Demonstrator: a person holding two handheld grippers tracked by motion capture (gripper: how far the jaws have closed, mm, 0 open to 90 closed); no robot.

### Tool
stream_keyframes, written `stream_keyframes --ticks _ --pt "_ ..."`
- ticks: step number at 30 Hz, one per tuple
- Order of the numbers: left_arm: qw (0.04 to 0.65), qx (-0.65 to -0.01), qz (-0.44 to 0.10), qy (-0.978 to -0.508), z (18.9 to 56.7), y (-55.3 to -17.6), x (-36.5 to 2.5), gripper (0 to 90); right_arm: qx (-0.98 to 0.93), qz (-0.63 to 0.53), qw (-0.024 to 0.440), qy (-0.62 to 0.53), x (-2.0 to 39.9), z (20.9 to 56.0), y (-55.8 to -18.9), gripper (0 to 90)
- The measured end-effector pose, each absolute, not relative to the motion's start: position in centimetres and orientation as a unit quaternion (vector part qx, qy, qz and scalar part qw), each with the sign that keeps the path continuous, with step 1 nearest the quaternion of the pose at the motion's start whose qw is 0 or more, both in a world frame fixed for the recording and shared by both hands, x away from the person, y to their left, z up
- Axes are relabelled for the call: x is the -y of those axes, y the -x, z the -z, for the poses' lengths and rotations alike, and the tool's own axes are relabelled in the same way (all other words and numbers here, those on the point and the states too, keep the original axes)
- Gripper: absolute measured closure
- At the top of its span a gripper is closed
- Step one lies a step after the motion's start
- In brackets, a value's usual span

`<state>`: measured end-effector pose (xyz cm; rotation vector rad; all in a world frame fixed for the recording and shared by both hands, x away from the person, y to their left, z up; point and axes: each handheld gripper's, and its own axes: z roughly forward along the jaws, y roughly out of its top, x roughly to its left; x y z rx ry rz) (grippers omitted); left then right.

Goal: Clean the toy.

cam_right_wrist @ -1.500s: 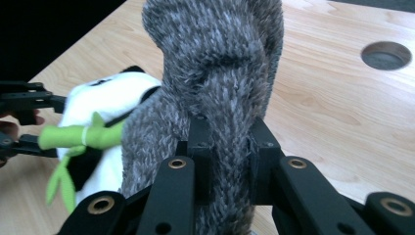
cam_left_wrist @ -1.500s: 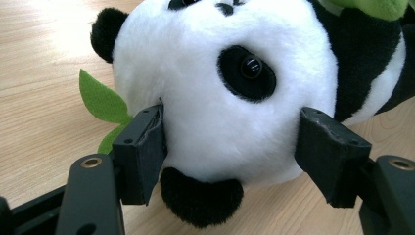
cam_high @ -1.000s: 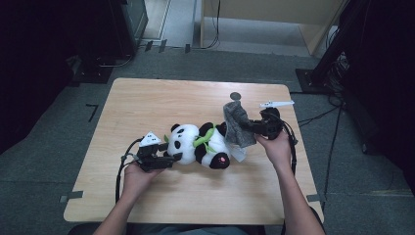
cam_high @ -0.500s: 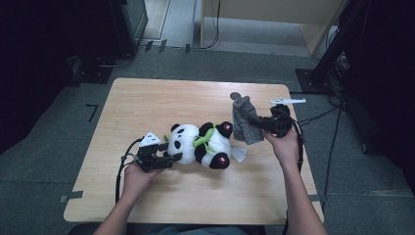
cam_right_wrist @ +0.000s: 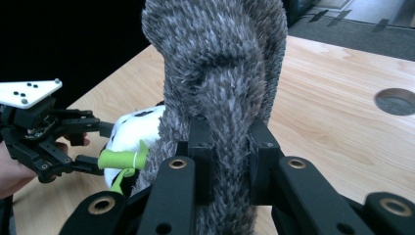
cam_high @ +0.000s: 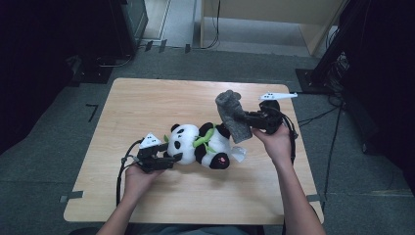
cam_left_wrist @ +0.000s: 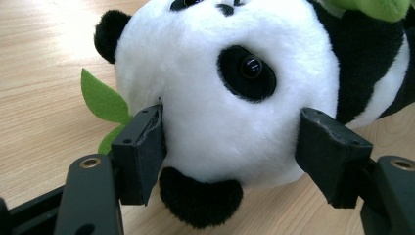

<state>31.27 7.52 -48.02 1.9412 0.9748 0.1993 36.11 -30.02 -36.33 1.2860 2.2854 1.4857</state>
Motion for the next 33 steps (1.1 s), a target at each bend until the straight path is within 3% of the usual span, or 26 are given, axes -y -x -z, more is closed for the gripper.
stream_keyframes --ticks 15,33 --pt "0.462 -0.398 -0.079 -0.788 48.0 -31.2 -7.5 29.6 -0.785 -0.44 0.05 -0.432 28.2 38.6 -37.2 76.6" --pt "0.461 -0.399 -0.062 -0.79 47.8 -31.8 -7.6 29.3 -0.765 -0.426 0.06 -0.48 31.5 40.9 -37.0 76.3"
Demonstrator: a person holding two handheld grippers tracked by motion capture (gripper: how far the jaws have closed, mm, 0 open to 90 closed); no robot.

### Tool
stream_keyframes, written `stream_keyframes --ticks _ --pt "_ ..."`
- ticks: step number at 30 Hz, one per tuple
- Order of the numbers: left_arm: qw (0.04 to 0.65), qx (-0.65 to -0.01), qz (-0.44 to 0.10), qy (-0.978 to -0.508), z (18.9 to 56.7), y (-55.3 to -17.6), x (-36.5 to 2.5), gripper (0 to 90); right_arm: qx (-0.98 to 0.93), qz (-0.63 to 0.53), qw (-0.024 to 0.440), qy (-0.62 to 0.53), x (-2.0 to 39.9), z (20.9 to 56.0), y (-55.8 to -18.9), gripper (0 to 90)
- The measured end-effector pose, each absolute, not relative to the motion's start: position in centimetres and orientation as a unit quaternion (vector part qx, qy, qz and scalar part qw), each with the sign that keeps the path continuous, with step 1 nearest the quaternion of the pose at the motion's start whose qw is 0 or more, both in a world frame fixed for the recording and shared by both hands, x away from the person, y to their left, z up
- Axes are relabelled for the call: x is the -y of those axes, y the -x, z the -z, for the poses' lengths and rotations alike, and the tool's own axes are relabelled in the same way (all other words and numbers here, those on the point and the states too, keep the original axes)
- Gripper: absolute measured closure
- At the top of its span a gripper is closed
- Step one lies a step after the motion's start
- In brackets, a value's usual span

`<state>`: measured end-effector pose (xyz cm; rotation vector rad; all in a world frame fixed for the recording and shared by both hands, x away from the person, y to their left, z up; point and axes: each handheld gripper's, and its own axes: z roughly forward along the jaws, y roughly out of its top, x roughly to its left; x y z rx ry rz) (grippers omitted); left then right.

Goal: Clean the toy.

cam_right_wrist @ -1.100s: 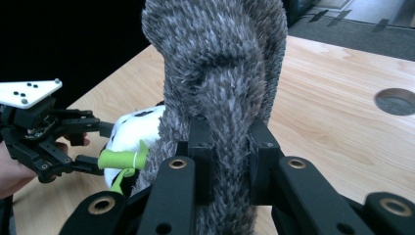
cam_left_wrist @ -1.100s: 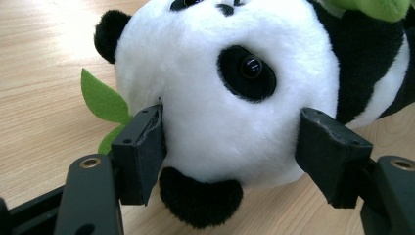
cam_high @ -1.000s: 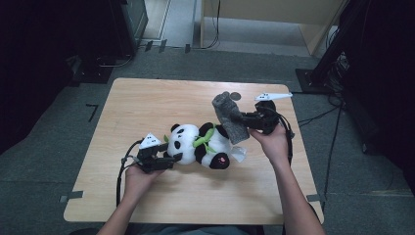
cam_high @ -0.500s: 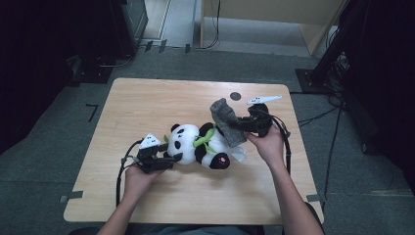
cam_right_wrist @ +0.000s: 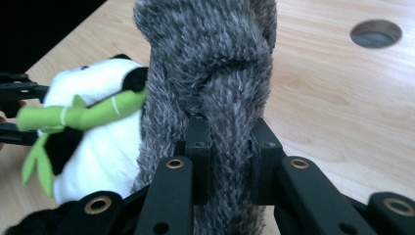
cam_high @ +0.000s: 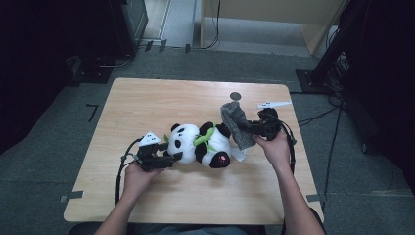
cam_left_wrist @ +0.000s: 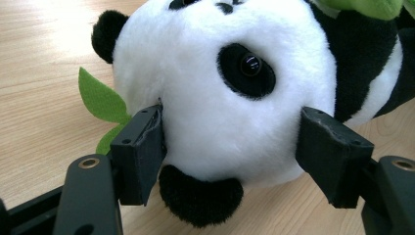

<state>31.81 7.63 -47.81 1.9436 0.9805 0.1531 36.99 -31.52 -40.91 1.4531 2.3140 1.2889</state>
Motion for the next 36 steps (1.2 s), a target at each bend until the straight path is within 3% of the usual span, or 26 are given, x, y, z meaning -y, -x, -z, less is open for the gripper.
stream_keyframes --ticks 9,16,27,36 --pt "0.458 -0.398 -0.06 -0.792 47.7 -31.9 -7.6 29.3 -0.752 -0.416 0.069 -0.506 33.2 41.4 -36.8 76.9" --pt "0.459 -0.399 -0.061 -0.792 47.7 -31.9 -7.6 29.3 -0.739 -0.448 0.085 -0.496 33.7 39.3 -35.8 77.3" --pt "0.459 -0.397 -0.065 -0.792 47.8 -31.8 -7.6 29.3 -0.768 -0.477 0.095 -0.417 29.6 35.4 -33.7 77.3" --pt "0.462 -0.398 -0.07 -0.789 47.9 -31.5 -7.6 29.3 -0.796 -0.472 0.053 -0.374 25.8 37.4 -33.7 77.3"
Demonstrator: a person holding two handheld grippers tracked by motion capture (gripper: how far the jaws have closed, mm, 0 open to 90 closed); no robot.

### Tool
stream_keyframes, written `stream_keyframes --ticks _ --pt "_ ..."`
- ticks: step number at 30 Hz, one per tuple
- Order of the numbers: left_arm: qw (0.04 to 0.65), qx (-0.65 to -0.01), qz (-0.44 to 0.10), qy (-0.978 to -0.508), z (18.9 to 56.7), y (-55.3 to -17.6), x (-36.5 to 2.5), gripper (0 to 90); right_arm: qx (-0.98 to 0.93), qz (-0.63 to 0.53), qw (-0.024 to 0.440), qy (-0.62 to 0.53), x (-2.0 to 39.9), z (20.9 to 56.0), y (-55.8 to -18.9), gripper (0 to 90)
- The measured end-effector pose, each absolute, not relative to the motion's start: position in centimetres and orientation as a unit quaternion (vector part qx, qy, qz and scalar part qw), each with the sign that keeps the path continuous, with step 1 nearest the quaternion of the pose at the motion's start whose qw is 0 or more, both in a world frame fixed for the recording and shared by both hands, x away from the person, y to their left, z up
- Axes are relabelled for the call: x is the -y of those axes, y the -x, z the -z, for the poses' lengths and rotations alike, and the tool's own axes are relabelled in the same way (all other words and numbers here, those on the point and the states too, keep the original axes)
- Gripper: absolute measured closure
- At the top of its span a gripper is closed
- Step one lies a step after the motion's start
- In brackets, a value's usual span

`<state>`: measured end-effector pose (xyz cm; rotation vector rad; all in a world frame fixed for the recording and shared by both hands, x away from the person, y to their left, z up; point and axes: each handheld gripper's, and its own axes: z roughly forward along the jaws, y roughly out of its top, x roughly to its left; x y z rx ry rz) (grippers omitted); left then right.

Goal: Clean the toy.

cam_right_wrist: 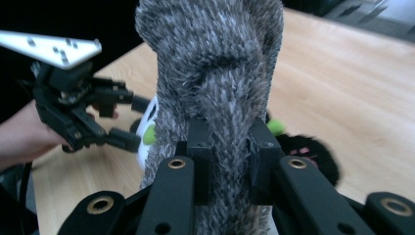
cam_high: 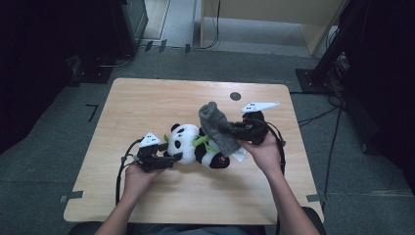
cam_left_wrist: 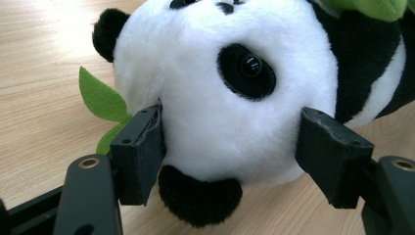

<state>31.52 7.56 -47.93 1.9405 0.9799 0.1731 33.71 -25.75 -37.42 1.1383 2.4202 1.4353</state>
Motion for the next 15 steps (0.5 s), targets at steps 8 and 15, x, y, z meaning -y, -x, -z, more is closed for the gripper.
stream_keyframes --ticks 8,15 --pt "0.46 -0.398 -0.074 -0.791 48.0 -31.4 -7.5 29.3 -0.811 -0.443 0.048 -0.38 25.3 39.9 -33.8 76.9" --pt "0.458 -0.398 -0.071 -0.791 47.9 -31.4 -7.5 29.2 -0.811 -0.442 0.061 -0.378 26.6 40.6 -33.3 76.5"
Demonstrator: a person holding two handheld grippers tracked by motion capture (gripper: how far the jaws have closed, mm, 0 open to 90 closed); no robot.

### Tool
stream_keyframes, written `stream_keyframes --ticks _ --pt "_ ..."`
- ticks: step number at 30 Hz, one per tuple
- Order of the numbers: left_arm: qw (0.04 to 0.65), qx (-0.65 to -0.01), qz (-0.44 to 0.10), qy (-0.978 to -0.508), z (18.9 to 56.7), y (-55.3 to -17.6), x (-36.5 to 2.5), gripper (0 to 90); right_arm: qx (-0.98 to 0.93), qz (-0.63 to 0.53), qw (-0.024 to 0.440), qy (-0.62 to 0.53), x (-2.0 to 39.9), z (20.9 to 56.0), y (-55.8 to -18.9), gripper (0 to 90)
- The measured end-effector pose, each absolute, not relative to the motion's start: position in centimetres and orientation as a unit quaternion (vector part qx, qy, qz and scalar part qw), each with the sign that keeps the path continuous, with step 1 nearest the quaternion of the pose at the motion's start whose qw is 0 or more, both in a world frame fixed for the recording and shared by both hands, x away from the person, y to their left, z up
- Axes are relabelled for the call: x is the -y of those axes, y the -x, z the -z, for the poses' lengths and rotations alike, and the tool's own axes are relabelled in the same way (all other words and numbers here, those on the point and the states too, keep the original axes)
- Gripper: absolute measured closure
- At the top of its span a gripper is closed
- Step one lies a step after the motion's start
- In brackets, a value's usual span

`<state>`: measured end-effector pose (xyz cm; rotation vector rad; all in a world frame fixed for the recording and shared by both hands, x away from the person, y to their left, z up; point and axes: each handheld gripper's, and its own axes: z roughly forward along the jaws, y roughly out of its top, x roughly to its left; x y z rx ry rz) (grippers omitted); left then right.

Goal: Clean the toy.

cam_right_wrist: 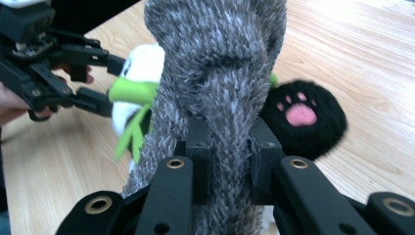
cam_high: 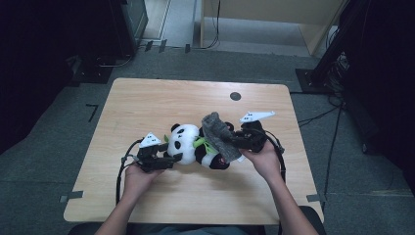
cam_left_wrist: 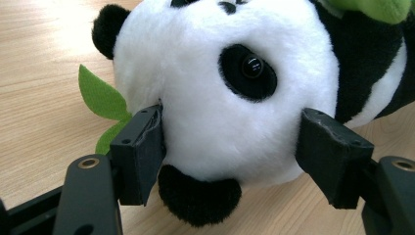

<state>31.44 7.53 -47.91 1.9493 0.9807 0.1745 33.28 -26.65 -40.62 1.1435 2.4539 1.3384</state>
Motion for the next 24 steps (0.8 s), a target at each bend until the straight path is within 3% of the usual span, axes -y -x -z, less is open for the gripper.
stream_keyframes --ticks 24 --pt "0.456 -0.403 -0.061 -0.791 47.7 -31.8 -7.6 29.4 -0.815 -0.406 0.048 -0.41 29.5 43.1 -33.0 75.4"
